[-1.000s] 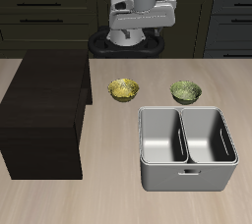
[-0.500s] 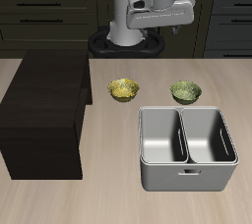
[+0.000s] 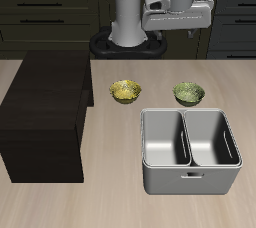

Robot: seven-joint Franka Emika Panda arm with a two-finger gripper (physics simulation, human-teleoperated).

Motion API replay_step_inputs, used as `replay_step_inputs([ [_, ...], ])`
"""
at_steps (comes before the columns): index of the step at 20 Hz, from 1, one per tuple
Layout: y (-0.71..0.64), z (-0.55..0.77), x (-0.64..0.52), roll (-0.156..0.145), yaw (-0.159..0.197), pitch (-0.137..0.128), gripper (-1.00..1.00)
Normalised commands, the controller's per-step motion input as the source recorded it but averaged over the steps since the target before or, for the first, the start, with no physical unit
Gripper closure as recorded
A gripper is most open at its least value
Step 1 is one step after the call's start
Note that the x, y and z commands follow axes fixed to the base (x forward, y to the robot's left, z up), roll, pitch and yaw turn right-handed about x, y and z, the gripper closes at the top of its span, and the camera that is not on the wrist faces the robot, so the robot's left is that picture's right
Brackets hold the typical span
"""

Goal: Place the green bowl on top of the shelf

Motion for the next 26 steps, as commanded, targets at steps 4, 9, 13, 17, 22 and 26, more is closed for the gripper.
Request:
replay_step_inputs([
  [4, 0.08, 0.02, 0.09, -0.017, -0.023, 0.014, -1.0],
  [9, 0.12, -0.19, 0.14, -0.026, -0.01, 0.023, -1.0],
  [13, 0.16, -0.34, 0.05, -0.012, 0.019, 0.002, -1.0],
  [17, 0.05, -0.4, 0.08, 0.001, 0.027, 0.035, -1.0],
  [22, -0.07, -0.61, 0.07, 0.001, -0.028, 0.071, -1.0],
  [26, 0.04, -0.51, 0.02, 0.021, -0.003, 0.068, -1.0],
])
